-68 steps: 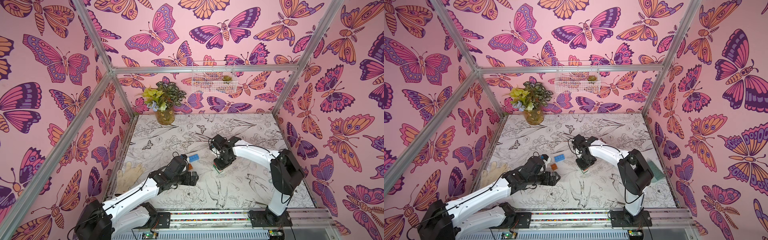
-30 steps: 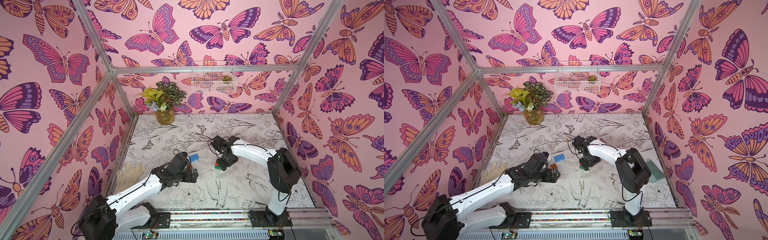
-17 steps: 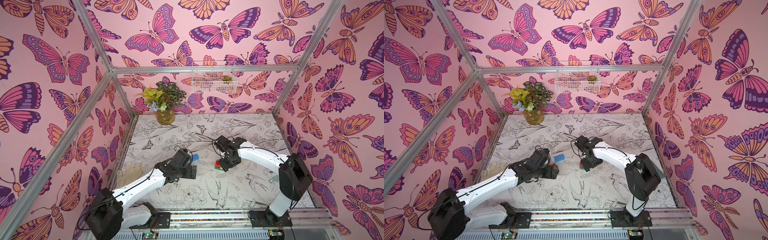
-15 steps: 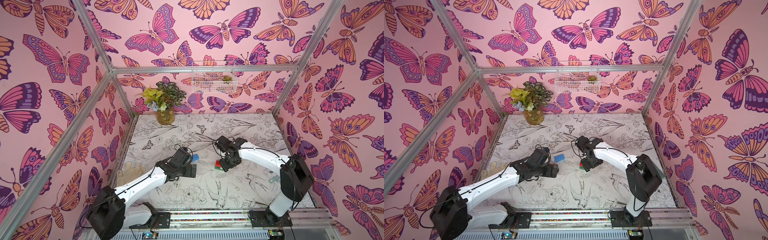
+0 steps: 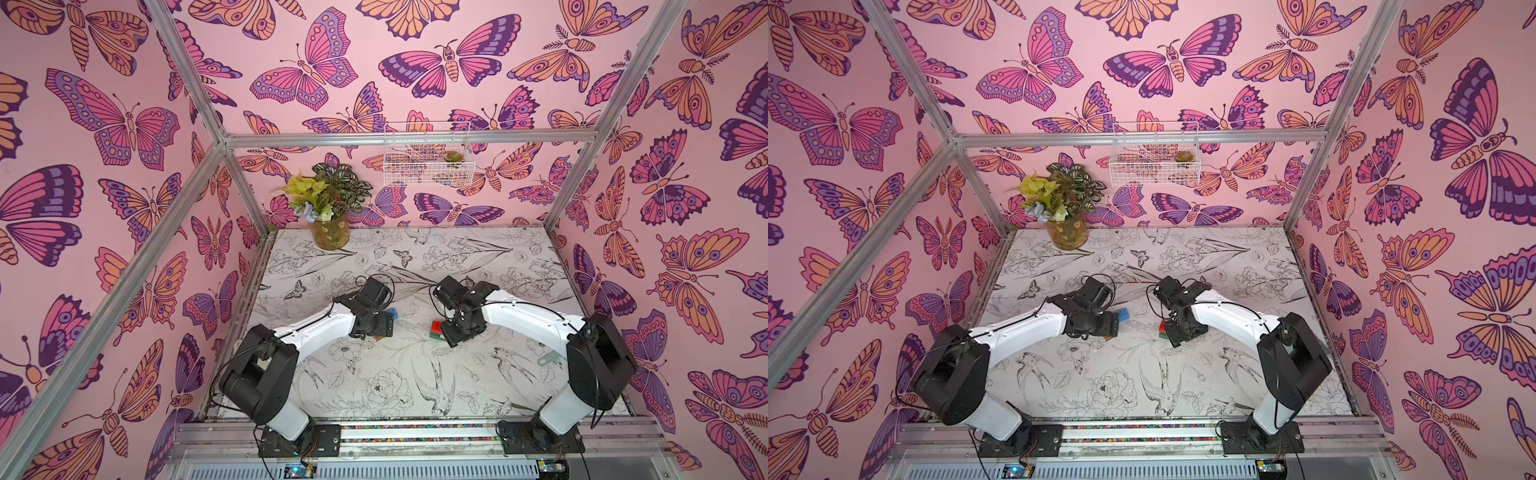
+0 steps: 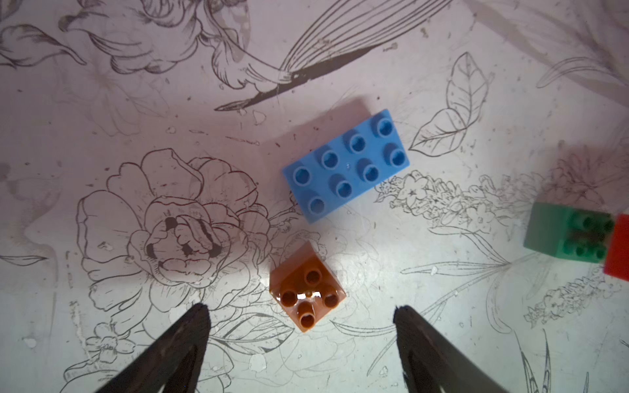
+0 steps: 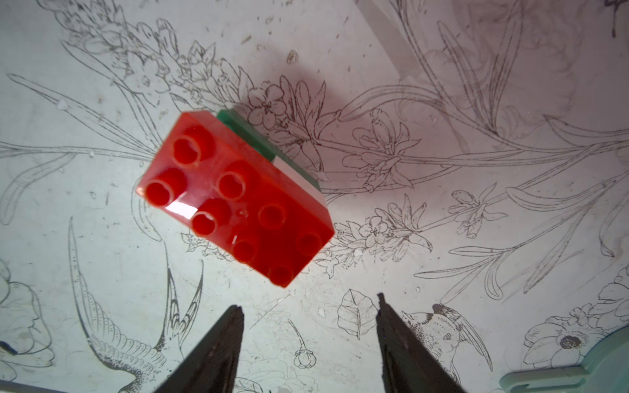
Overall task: Assemble the number 5 with lego
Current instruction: Pick up the lego brick from the center of the board.
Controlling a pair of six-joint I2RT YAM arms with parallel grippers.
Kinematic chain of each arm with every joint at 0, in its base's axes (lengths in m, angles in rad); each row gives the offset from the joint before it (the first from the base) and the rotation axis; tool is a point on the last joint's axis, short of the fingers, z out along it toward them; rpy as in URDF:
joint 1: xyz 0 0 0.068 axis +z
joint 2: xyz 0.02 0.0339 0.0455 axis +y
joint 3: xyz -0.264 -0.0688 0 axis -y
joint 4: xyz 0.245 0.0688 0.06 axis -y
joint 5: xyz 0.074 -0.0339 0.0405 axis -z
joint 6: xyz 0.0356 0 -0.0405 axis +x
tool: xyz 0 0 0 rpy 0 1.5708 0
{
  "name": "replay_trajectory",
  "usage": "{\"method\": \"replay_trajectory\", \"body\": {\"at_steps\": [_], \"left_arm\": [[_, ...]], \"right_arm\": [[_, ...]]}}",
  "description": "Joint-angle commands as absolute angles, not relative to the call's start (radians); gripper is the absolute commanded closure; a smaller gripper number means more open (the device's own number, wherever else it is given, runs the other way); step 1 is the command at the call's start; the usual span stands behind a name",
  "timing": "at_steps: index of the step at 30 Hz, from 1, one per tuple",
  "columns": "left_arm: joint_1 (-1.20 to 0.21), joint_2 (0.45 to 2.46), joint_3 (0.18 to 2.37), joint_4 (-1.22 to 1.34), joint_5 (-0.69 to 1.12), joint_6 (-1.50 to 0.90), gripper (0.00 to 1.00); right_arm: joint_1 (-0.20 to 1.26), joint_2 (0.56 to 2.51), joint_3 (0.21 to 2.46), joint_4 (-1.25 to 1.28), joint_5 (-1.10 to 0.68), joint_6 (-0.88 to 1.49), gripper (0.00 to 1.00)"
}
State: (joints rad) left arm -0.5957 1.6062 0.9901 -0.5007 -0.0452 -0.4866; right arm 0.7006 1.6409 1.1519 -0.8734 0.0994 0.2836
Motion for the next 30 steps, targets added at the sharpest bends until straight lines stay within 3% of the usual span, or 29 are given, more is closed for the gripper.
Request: {"method": "replay_trajectory", "body": {"at_steps": [1,11,30], "left_arm": [[-0.591,1.675,1.038,-0.578,-0.093,-0.498,0.15],[-0.589,1.791,1.127,-0.684,-0.17,-0.492,0.24],[-0.59,1.737,1.041,-0.698,-0.062,-0.5,0.41]], "right_arm": [[0.695,1.619,1.132,-0.867,0.09,0.305,0.35],[0.694,1.604,1.124,-0.867,0.093,0.305,0.36],[0.687,1.634,1.121,-0.85,0.096,0.3,0.35]]}}
